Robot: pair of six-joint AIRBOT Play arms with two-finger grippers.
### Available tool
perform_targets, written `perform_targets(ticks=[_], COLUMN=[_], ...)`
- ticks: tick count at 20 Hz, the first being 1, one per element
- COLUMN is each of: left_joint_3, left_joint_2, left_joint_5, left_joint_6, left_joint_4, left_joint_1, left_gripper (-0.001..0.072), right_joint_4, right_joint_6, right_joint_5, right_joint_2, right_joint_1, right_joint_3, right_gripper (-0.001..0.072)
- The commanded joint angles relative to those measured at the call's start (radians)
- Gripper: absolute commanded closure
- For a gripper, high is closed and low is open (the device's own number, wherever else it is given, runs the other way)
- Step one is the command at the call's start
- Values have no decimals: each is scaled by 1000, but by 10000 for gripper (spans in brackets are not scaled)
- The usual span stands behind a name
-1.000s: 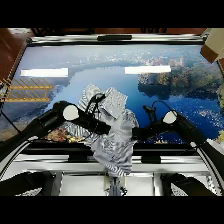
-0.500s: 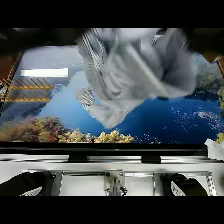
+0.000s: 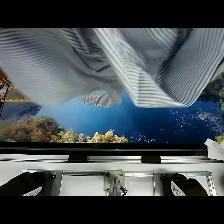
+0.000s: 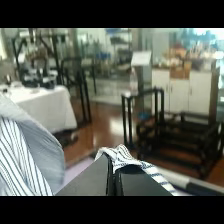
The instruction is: Fold the shirts.
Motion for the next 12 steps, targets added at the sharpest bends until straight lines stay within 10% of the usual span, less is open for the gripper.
perform_targets(ticks=[1,5,12], left_joint_3=[-40,-214,-414], left_joint_2=[-3,-106,-469], left_joint_5=[-52,-235,-93], left_joint_6=[11,-72,-396], left_joint_4=[157,180,107], left_joint_1=[10,95,168], left_gripper=[648,648,648], right_joint_4=[-174,-222,-150], right_joint_6=[146,214,214], right_joint_5=[274,517,171], right_joint_2=[-60,-185,-489], right_joint_1=[-1,0,0], right_joint_3=[9,-182,-530], right_gripper=[643,643,643])
